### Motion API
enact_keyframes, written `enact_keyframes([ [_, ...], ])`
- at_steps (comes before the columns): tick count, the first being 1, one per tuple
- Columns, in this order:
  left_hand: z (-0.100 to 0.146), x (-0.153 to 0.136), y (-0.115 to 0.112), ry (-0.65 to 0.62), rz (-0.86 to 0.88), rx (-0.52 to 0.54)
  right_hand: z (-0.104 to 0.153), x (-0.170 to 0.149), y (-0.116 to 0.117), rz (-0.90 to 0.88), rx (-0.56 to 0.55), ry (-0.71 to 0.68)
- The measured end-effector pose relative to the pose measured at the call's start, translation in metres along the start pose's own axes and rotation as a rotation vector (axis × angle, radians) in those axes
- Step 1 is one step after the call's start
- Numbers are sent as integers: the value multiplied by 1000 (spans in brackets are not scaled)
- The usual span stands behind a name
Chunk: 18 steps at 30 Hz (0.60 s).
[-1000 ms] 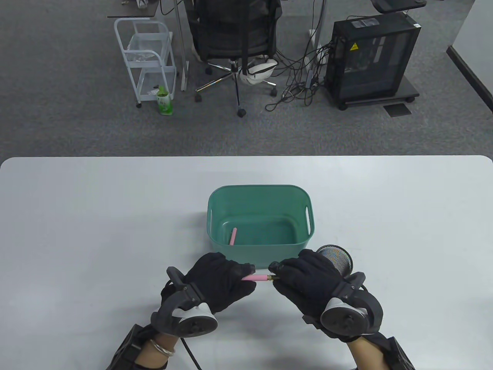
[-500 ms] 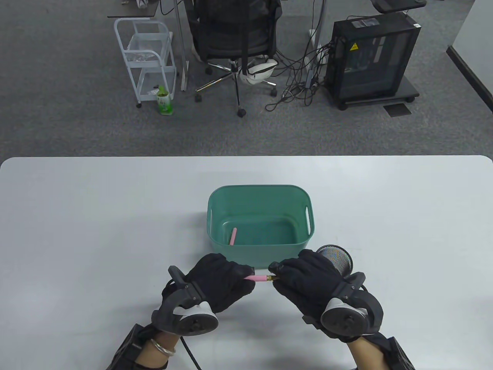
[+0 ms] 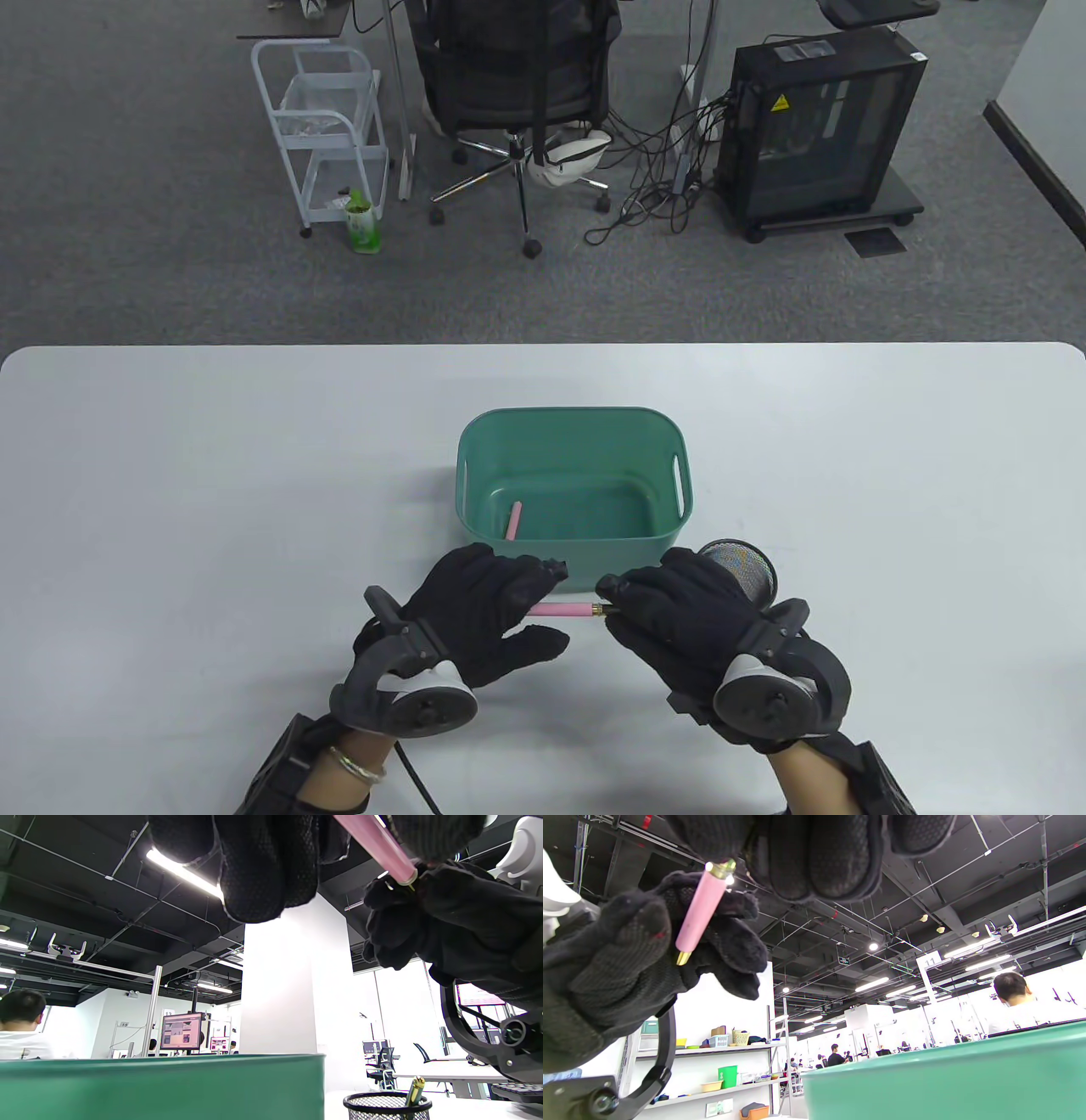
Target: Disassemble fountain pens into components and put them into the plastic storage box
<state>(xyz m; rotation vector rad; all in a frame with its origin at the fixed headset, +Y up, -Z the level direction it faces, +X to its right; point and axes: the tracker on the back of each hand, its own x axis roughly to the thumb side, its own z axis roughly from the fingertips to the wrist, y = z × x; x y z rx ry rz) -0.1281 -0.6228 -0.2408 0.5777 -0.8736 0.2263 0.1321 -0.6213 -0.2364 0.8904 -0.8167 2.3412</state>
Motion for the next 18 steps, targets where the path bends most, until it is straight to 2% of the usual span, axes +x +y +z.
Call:
enact_keyframes([
  [18,0,2,3,-27,23,24,1,-3,-2,-22,-10,3],
])
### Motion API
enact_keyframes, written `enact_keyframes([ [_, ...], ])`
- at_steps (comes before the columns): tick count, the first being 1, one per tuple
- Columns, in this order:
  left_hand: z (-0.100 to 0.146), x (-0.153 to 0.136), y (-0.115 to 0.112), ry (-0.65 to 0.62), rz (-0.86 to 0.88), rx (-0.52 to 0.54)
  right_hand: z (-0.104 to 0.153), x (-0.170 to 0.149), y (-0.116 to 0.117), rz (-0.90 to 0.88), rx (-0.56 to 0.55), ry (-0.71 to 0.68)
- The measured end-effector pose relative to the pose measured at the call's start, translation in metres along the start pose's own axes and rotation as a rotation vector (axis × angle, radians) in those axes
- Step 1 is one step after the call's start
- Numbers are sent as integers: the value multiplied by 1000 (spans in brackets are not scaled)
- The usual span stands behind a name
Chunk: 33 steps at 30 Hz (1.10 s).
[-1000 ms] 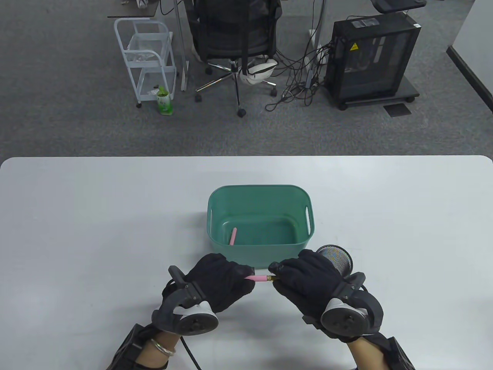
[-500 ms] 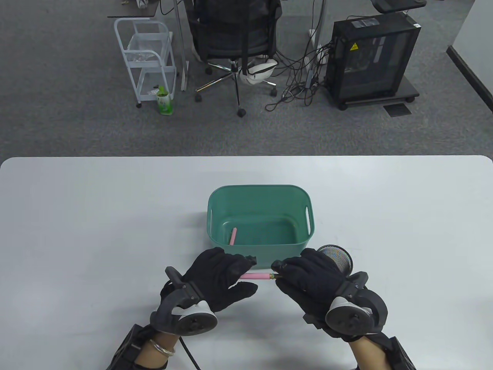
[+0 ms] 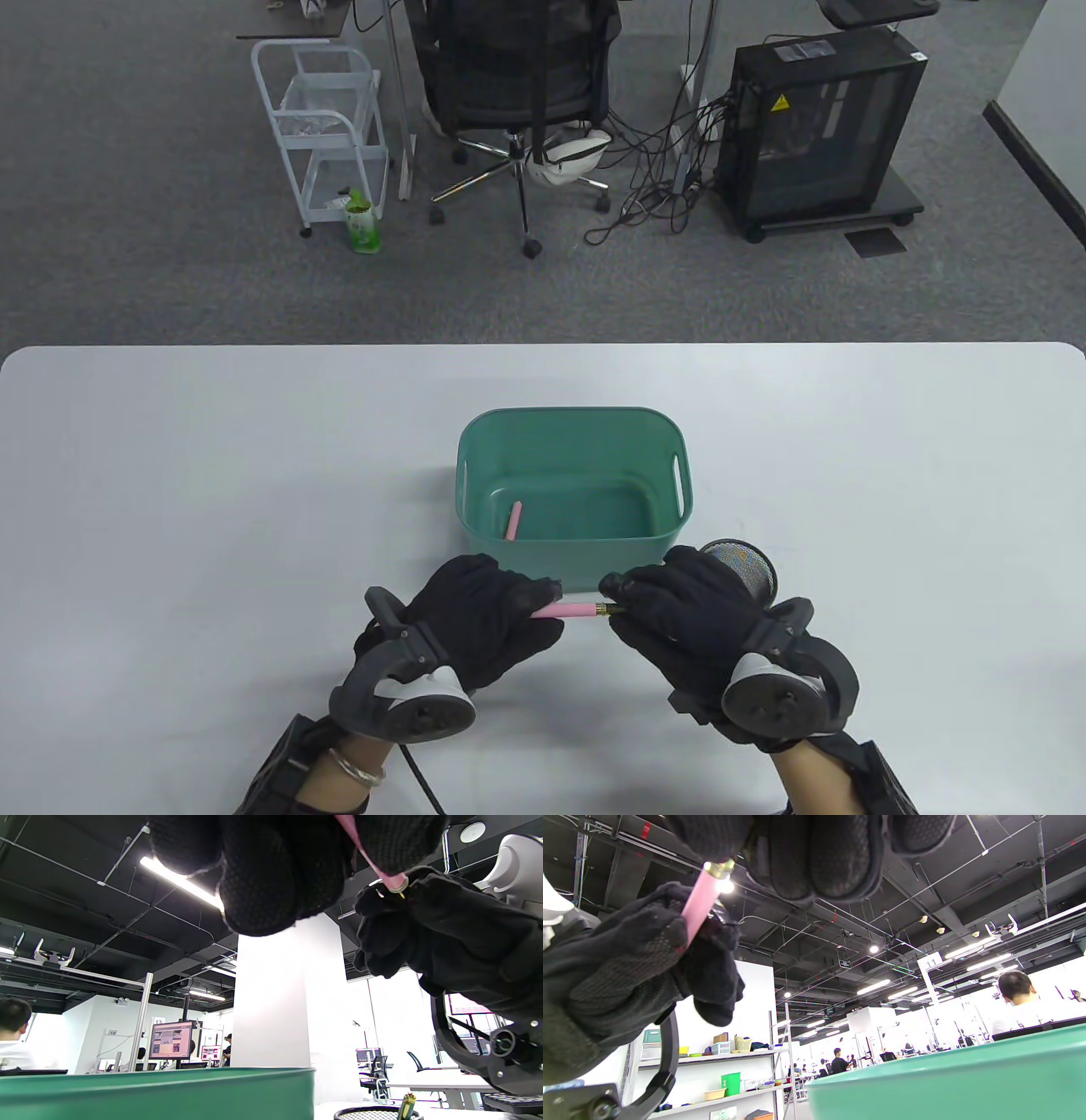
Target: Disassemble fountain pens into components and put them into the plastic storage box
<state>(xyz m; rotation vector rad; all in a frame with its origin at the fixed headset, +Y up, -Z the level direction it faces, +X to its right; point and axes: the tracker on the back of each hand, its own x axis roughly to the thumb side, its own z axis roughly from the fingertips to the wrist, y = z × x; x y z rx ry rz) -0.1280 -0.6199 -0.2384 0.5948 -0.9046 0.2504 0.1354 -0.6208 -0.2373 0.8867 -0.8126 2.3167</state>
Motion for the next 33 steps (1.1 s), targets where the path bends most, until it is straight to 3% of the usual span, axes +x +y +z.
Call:
enact_keyframes([
  [33,2,-5,-2,16,24,-26,0,2,0,1,-2,-13],
])
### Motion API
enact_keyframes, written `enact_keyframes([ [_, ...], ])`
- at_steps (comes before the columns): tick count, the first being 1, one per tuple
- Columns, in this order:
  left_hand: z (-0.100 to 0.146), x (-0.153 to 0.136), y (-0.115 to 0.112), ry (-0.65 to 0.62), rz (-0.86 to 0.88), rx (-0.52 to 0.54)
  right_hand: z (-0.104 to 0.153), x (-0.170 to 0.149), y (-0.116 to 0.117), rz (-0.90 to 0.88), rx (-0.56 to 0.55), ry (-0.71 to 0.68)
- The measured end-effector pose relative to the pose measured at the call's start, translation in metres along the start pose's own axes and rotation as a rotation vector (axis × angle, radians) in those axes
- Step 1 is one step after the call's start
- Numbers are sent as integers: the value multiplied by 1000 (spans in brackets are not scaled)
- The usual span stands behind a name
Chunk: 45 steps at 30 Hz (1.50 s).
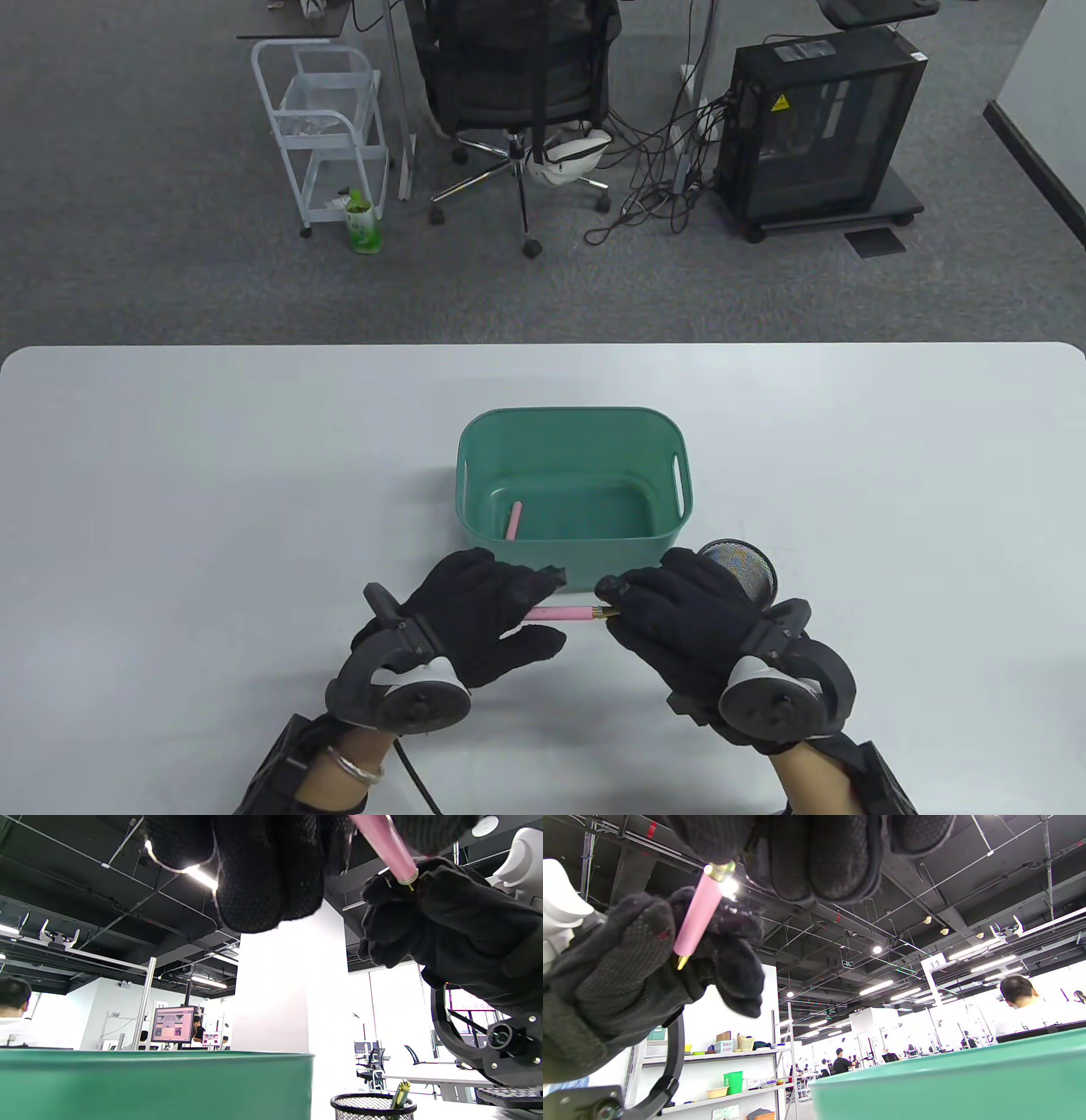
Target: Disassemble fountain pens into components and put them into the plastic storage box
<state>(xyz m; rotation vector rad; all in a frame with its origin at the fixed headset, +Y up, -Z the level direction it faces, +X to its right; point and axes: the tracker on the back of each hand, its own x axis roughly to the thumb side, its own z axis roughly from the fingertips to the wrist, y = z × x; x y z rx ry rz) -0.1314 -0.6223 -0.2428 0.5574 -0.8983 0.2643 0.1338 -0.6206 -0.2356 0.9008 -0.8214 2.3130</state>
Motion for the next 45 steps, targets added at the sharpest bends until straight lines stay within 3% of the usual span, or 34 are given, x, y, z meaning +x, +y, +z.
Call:
enact_keyframes([
  [10,0,6,2,-25,-25,43,1,0,-3,-11,-11,4],
  [45,-1,2,1,-20,23,25,1,1,-2,9,0,-2],
])
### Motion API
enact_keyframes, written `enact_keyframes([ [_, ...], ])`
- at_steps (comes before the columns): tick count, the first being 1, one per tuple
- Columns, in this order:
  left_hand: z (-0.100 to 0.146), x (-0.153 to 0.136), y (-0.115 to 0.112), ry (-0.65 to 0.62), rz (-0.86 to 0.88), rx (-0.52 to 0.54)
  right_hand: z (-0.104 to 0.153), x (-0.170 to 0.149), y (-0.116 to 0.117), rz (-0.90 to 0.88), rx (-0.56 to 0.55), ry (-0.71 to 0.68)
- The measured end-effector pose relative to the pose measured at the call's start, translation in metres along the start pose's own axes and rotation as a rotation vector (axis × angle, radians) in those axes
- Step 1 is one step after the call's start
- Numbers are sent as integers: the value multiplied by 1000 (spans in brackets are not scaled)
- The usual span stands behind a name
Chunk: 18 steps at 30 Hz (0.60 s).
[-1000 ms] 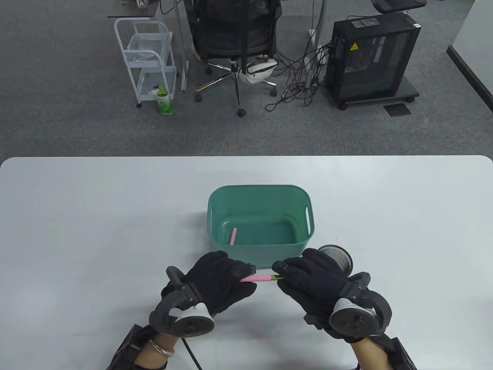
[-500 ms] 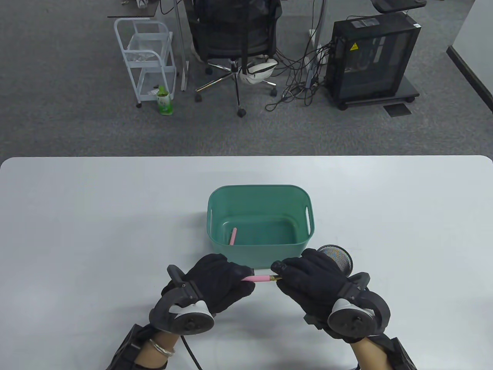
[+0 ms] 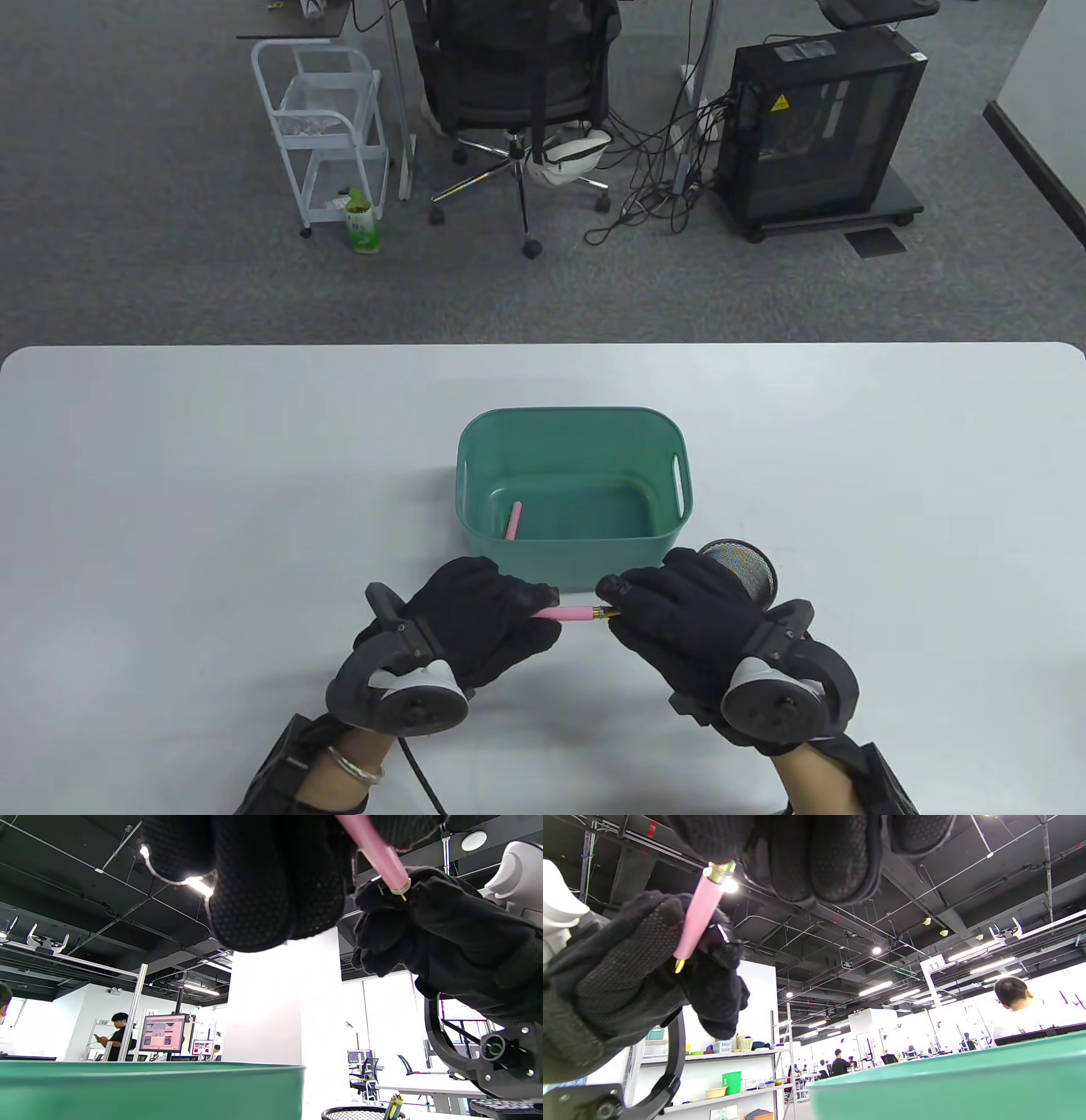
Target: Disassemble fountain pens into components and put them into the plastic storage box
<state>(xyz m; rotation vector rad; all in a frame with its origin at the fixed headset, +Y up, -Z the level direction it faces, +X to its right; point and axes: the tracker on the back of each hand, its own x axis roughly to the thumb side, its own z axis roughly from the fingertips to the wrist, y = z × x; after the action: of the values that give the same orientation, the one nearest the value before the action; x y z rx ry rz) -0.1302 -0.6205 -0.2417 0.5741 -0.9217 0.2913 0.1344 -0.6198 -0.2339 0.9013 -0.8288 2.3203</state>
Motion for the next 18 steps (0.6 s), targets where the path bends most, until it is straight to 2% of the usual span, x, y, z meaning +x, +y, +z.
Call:
enact_keyframes([
  [18,2,-6,5,31,10,7,0,-11,-8,-26,-1,36],
])
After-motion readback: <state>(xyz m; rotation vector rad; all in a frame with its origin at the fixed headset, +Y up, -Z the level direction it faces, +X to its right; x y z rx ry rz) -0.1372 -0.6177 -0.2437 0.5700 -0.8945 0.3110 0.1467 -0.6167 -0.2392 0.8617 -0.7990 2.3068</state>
